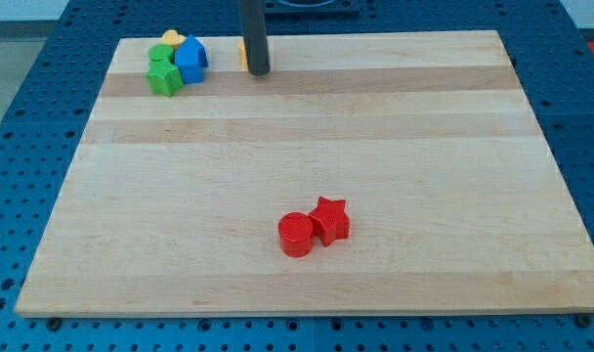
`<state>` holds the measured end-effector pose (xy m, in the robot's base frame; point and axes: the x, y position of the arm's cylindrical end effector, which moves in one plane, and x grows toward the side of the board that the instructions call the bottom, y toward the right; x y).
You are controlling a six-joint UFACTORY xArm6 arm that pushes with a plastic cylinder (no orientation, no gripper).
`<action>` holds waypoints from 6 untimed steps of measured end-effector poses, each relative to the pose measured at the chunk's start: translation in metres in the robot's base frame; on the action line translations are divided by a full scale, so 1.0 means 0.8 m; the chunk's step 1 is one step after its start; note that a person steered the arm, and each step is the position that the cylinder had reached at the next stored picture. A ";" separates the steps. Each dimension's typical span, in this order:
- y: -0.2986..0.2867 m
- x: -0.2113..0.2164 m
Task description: Push top center towards the group of blocks
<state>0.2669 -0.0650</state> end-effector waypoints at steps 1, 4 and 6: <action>0.030 -0.014; 0.000 -0.032; -0.038 -0.032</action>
